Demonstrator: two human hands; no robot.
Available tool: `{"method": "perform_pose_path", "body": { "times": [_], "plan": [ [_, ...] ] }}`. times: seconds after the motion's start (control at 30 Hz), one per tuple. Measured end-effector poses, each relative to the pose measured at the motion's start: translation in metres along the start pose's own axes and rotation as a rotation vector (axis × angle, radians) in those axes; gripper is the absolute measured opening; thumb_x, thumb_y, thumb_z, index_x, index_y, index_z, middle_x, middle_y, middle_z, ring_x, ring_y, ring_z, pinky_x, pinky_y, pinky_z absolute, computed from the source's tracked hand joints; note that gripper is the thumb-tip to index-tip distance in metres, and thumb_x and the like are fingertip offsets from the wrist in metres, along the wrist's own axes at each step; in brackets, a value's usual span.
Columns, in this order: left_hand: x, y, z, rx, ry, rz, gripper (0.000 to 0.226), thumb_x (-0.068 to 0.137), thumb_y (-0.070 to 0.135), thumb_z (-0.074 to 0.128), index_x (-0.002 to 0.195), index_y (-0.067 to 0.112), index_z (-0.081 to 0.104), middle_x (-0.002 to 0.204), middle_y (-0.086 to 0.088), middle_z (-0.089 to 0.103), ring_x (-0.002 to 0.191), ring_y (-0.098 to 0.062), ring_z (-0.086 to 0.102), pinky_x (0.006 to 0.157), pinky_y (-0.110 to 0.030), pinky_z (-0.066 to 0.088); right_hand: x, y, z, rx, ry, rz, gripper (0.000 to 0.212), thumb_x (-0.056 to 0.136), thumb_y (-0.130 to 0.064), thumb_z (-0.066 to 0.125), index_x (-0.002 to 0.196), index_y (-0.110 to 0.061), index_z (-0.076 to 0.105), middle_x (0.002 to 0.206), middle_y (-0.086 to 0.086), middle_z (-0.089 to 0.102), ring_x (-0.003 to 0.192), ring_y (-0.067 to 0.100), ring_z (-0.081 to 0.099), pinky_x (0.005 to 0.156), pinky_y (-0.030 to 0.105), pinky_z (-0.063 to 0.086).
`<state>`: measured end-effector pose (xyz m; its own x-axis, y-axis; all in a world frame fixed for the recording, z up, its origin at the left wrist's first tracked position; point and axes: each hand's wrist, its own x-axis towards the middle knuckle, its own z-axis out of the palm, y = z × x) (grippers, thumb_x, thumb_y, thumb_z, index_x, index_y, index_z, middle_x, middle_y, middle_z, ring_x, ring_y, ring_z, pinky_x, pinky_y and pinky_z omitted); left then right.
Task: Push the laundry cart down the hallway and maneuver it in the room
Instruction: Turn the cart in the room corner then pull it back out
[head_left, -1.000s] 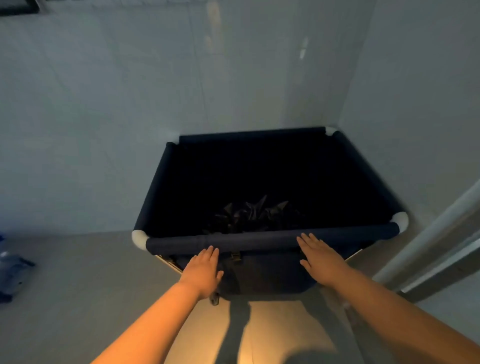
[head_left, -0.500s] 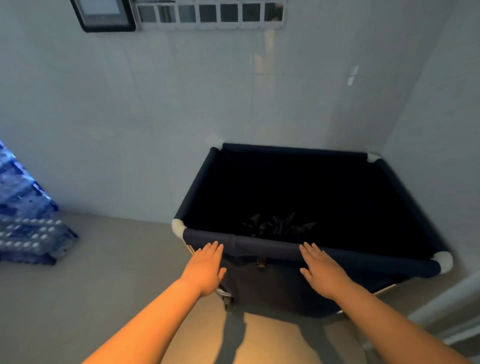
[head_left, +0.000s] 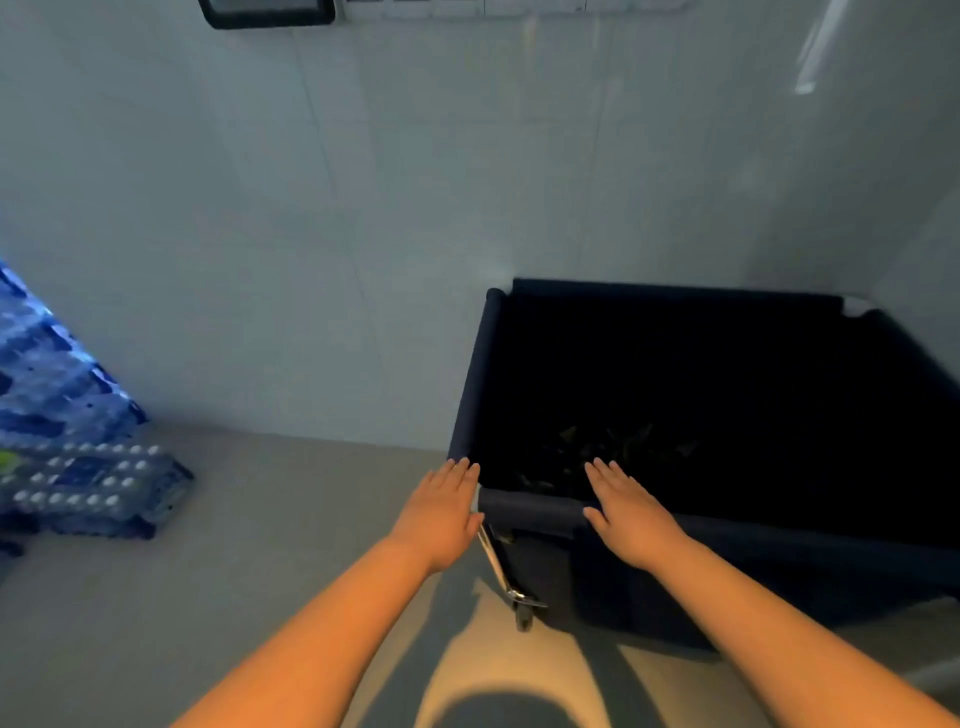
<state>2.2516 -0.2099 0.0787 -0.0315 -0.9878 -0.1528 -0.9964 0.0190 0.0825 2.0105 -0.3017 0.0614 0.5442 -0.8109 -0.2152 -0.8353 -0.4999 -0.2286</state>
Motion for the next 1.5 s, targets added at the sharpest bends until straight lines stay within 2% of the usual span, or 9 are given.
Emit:
{"method": "perform_pose_path", "body": {
  "times": [0.17, 0.3, 0.5, 0.67, 0.87, 1.07, 1.3, 1.37, 1.5],
  "plan": [
    [0.036, -0.060, 0.000, 0.026, -0.012, 0.143, 0.064, 0.098, 0.033, 0.038, 0.147, 0.008, 0.005, 0.158, -0.011, 0.007, 0.143, -0.024, 0.007, 0.117, -0.035, 0.005, 0.043, -0.052, 0.027, 0.079, -0.009, 0.076, 0.063, 0.101, -0.034, 0.033, 0.149, -0.012, -0.001, 0.159, 0.005, -0.003, 0.144, 0.019, -0.003, 0.117, 0.033, 0.005],
    [0.076, -0.086, 0.005, 0.051, -0.096, 0.219, 0.064, 0.098, 0.034, 0.035, 0.148, 0.010, 0.002, 0.158, -0.009, 0.001, 0.144, -0.022, 0.002, 0.117, -0.036, 0.002, 0.074, -0.075, 0.043, 0.154, -0.013, 0.120, 0.063, 0.100, -0.034, 0.035, 0.149, -0.012, 0.001, 0.159, 0.005, -0.001, 0.144, 0.019, -0.002, 0.116, 0.033, 0.006],
    [0.168, -0.110, -0.001, 0.135, -0.044, 0.370, 0.064, 0.097, 0.035, 0.037, 0.148, 0.010, 0.006, 0.158, -0.009, 0.008, 0.144, -0.023, 0.005, 0.116, -0.035, 0.004, 0.147, -0.051, 0.041, 0.162, 0.013, 0.190, 0.063, 0.100, -0.036, 0.032, 0.149, -0.012, 0.000, 0.159, 0.004, -0.003, 0.144, 0.017, -0.006, 0.115, 0.030, 0.002],
    [0.239, -0.124, -0.012, 0.173, -0.069, 0.459, 0.063, 0.099, 0.038, 0.030, 0.148, 0.012, 0.000, 0.159, -0.006, 0.002, 0.144, -0.020, -0.003, 0.117, -0.036, 0.002, 0.203, -0.041, 0.023, 0.212, 0.078, 0.261, 0.063, 0.100, -0.036, 0.032, 0.149, -0.011, 0.000, 0.159, 0.005, 0.000, 0.144, 0.017, -0.004, 0.114, 0.029, 0.000],
    [0.298, -0.129, -0.016, 0.215, -0.057, 0.647, 0.061, 0.100, 0.040, 0.026, 0.148, 0.012, 0.001, 0.159, -0.004, 0.004, 0.144, -0.020, -0.003, 0.117, -0.035, -0.001, 0.219, -0.048, 0.015, 0.235, 0.117, 0.393, 0.062, 0.101, -0.037, 0.030, 0.148, -0.011, 0.000, 0.159, 0.004, -0.001, 0.144, 0.017, -0.005, 0.114, 0.028, 0.000],
    [0.357, -0.132, -0.002, 0.257, -0.097, 0.985, 0.060, 0.100, 0.039, 0.026, 0.148, 0.011, 0.003, 0.158, -0.005, 0.005, 0.144, -0.020, -0.002, 0.116, -0.035, -0.004, 0.215, -0.059, 0.016, 0.268, 0.177, 0.700, 0.062, 0.101, -0.038, 0.028, 0.148, -0.010, -0.001, 0.159, 0.004, -0.003, 0.144, 0.017, -0.006, 0.114, 0.028, 0.000],
    [0.418, -0.166, 0.016, 0.205, -0.096, 1.385, 0.063, 0.098, 0.046, 0.028, 0.148, 0.012, 0.011, 0.157, -0.005, 0.012, 0.144, -0.019, 0.000, 0.114, -0.035, -0.008, 0.264, -0.133, 0.037, 0.343, 0.311, 1.099, 0.062, 0.101, -0.038, 0.029, 0.149, -0.011, 0.001, 0.159, 0.005, 0.000, 0.144, 0.018, -0.004, 0.114, 0.029, -0.001],
    [0.430, -0.180, 0.020, 0.225, -0.084, 1.453, 0.063, 0.098, 0.047, 0.027, 0.148, 0.012, 0.010, 0.157, -0.005, 0.011, 0.144, -0.019, 0.000, 0.112, -0.034, -0.010, 0.286, -0.160, 0.045, 0.376, 0.367, 1.217, 0.061, 0.101, -0.038, 0.030, 0.149, -0.012, 0.004, 0.159, 0.005, 0.003, 0.144, 0.019, -0.002, 0.114, 0.029, -0.001],
    [0.447, -0.209, 0.024, 0.260, -0.142, 1.487, 0.063, 0.098, 0.047, 0.027, 0.148, 0.012, 0.012, 0.157, -0.005, 0.015, 0.144, -0.019, 0.006, 0.115, -0.034, -0.003, 0.323, -0.211, 0.064, 0.349, 0.322, 1.368, 0.057, 0.101, -0.039, 0.026, 0.148, -0.013, 0.008, 0.158, 0.006, 0.008, 0.144, 0.022, 0.002, 0.115, 0.034, 0.001]
  ]
}}
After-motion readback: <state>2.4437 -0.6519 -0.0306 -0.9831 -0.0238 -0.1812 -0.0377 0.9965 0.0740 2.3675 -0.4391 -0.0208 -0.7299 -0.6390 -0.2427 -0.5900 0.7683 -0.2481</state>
